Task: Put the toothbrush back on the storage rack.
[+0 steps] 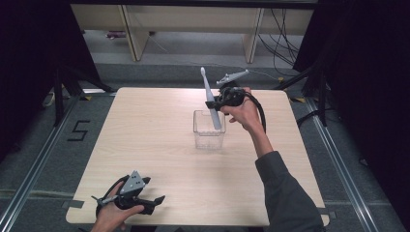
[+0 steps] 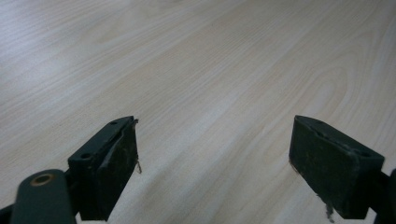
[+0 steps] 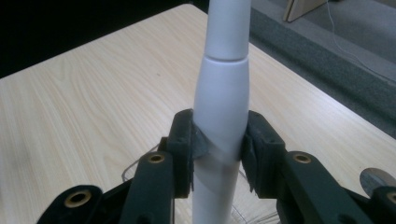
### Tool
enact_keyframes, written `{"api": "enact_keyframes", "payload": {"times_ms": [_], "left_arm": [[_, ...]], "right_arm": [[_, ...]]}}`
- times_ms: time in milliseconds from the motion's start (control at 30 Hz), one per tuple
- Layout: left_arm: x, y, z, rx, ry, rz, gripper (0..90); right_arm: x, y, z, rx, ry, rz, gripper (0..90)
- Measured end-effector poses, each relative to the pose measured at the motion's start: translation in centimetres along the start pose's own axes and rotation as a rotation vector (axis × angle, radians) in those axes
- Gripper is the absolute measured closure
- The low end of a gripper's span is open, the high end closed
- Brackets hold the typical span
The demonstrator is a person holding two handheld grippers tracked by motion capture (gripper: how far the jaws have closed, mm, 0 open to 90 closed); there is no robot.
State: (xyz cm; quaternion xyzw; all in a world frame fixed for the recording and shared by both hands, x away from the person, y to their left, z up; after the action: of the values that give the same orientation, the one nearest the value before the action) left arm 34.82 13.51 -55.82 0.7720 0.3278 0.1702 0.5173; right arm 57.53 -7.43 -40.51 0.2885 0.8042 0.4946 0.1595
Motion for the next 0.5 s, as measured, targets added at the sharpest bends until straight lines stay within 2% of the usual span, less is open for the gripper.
{"api": "enact_keyframes", "payload": {"times_ms": [67,133,167,233,267,300,367,500], "left_arm": [[0.0,0.0,-0.1,0.008,0.002,0.002,15.0],[0.0,0.0,-0.1,0.006,0.001,0.003,15.0],[0.0,0.0,0.0,0.006,0.0,0.002,15.0],[0.0,0.0,0.0,0.006,0.001,0.001,15.0],[0.0,0.0,-0.1,0.006,0.0,0.002,15.0],[0.0,0.0,-0.1,0.006,0.001,0.001,15.0],[0.0,0.0,0.0,0.001,-0.001,-0.002,15.0],[0.1,0.0,-0.1,0.012,-0.004,0.008,15.0]], "right_arm": [[0.0,-0.4,0.5,0.006,-0.006,0.014,67.3],[-0.2,-0.9,0.9,0.02,-0.012,-0.013,67.3],[0.0,-1.2,1.0,0.041,-0.013,0.005,67.3],[0.0,-1.8,1.3,0.059,-0.016,0.008,67.3],[-0.3,-1.9,1.7,0.049,-0.008,-0.023,67.3],[-0.2,-2.1,1.8,0.055,-0.02,-0.011,67.3],[-0.1,-2.5,2.1,0.075,-0.01,-0.005,67.3],[-0.1,-2.9,2.6,0.096,-0.008,-0.02,67.2]]}}
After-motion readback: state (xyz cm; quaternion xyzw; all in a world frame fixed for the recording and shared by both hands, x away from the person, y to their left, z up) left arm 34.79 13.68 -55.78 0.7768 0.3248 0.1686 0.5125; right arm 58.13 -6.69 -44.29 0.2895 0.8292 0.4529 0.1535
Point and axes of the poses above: each handheld gripper's, and its own axes: z roughly forward along the jaws, y roughly out of its top, x roughly to its left, the point moved 9 cm from there along z, roughly forward along the jaws, and after that the axes turned 12 degrees about -x, right-handed, at the moved point
